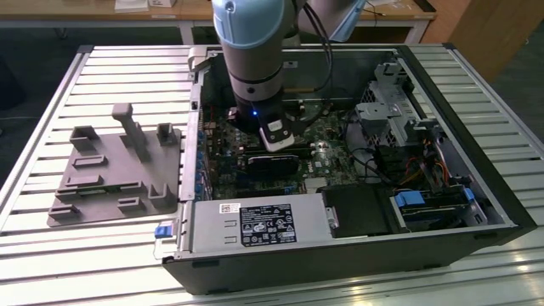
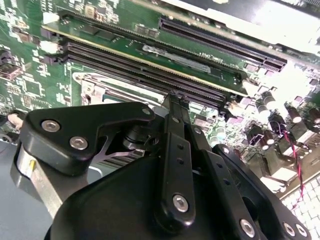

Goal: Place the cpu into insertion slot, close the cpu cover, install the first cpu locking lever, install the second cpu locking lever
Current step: 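Install the second cpu locking lever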

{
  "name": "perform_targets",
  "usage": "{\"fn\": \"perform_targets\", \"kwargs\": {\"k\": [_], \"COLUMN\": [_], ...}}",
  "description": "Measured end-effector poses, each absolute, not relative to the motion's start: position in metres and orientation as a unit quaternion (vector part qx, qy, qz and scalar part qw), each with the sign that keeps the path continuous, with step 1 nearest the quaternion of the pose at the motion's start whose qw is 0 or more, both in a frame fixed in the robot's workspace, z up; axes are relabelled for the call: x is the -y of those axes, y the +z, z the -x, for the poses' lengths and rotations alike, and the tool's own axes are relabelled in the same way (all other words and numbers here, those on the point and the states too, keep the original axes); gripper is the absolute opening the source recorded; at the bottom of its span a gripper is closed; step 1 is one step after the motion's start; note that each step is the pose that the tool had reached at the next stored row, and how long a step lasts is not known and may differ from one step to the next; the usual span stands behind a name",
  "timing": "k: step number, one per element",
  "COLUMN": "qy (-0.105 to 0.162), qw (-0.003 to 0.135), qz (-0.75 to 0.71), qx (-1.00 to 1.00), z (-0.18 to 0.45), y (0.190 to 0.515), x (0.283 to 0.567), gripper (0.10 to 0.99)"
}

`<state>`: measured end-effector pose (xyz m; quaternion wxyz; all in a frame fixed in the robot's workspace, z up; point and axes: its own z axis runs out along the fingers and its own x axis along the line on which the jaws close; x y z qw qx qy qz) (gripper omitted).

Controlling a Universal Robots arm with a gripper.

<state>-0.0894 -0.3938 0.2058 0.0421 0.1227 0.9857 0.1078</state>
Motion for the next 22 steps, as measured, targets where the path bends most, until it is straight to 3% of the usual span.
{"fn": "perform_targets", "kwargs": {"k": [22], "qy": [0.129], "qw": [0.040], "qz": [-0.124], "qx": [-0.983], "z": [0.096], "y": [0.192], "x": [0.394], "gripper": [0.106]}}
